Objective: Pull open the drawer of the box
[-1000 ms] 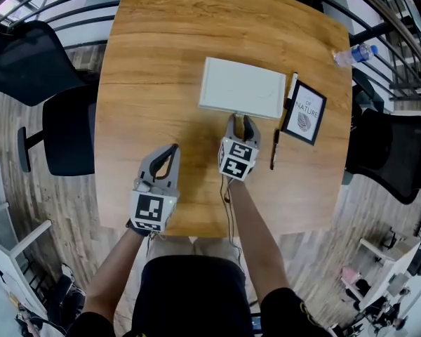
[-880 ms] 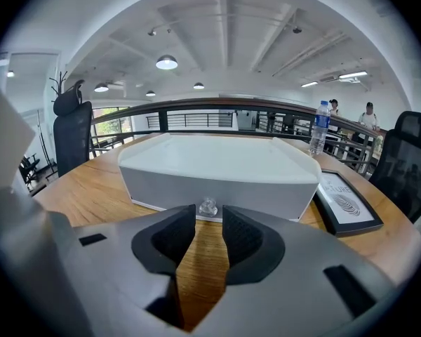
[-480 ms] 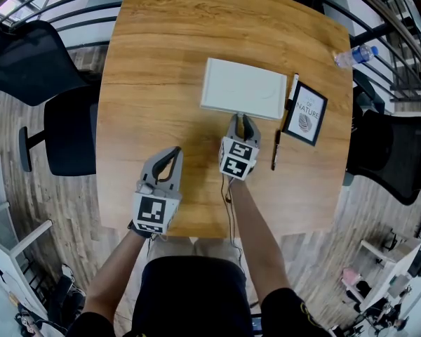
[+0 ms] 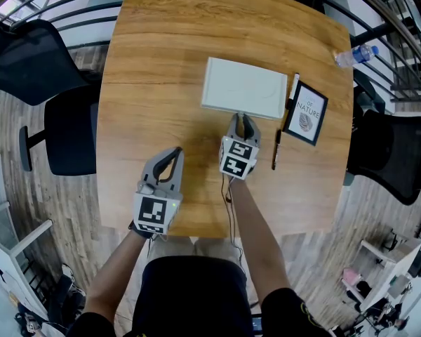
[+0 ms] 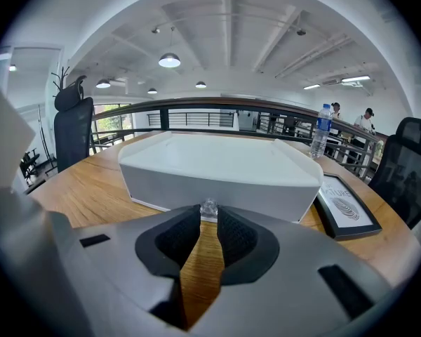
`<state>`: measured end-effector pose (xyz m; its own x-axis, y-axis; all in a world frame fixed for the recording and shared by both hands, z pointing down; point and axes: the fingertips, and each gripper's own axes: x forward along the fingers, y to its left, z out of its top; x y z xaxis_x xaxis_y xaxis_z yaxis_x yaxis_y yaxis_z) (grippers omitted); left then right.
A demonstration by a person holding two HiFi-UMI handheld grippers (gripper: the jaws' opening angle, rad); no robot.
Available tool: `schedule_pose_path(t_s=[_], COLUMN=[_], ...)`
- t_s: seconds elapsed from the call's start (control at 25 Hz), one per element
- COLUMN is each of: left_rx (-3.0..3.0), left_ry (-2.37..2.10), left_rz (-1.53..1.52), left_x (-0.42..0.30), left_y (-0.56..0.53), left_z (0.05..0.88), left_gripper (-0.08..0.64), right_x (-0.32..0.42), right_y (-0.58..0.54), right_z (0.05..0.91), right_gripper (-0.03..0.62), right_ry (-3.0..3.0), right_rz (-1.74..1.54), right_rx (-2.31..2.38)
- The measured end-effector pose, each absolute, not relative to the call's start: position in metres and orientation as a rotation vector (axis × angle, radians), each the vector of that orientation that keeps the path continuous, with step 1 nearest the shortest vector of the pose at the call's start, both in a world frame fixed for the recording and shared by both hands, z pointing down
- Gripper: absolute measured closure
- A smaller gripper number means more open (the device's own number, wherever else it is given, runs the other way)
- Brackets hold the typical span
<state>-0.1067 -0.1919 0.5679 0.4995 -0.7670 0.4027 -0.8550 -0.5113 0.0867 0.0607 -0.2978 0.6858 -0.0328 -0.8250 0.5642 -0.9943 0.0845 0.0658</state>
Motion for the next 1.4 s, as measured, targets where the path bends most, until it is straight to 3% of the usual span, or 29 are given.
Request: schedule_pose_path(t_s=[1.4], left_rx=[2.486], left_ry=[-1.37], left_rz=[0.444], left_x=[-0.097], left_y=[-0.175], left_z=[0.561], left_gripper=[0.551], right_x=[0.057], right_y=[-0.269], right_z=[0.683], right_gripper=[0.523], right_ry=[-1.926], right_rz=[0.513], right_rx=[1.729])
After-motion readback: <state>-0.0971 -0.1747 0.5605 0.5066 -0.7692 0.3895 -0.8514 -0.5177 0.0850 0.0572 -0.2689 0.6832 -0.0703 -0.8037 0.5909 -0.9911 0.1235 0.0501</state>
